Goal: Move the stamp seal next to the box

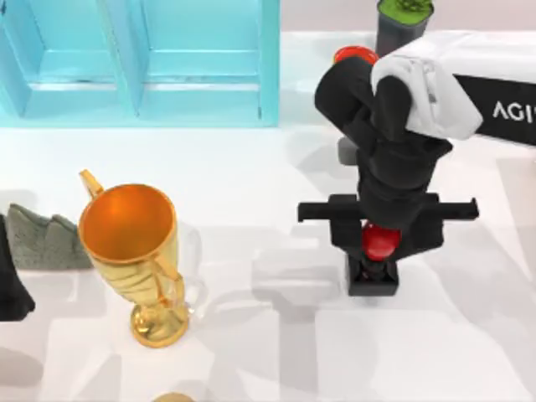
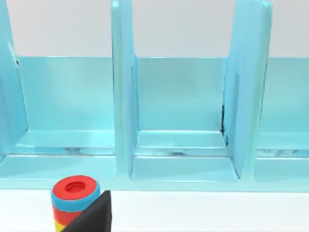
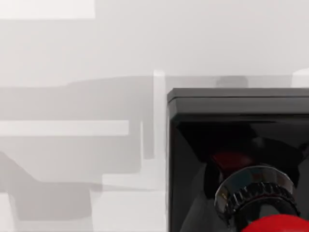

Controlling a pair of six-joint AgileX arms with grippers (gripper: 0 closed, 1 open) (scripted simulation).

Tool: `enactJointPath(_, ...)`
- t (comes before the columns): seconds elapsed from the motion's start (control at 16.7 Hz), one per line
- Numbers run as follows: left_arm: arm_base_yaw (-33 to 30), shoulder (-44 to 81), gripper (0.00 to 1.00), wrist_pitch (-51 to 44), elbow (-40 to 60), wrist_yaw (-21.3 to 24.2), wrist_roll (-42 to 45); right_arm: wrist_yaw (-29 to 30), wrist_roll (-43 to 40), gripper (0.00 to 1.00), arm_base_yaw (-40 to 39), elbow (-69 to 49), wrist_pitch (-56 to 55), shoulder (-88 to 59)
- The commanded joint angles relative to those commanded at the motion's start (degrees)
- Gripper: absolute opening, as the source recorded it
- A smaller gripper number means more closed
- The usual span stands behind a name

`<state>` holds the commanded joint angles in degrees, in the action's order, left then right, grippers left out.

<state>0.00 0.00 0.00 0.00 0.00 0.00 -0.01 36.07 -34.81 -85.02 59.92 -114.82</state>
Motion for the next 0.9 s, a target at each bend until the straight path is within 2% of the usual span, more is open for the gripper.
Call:
enactJointPath(0.24,0.0,0.0,1.0,0.0,0.0,0.0,0.0,0.09,-0.17,0.0,0.02,-4.25,6.21,1.71)
enactJointPath(0.6,0.0,0.0,1.0,0.0,0.0,0.0,0.0,0.07,-0.56,0.0,-0.42,-4.9,6.87,0.92)
enactJointPath(0.9,0.0,0.0,1.0,0.0,0.0,0.0,0.0,0.56,-3.77,0.0,0.43,-16.67,14.82,-5.18)
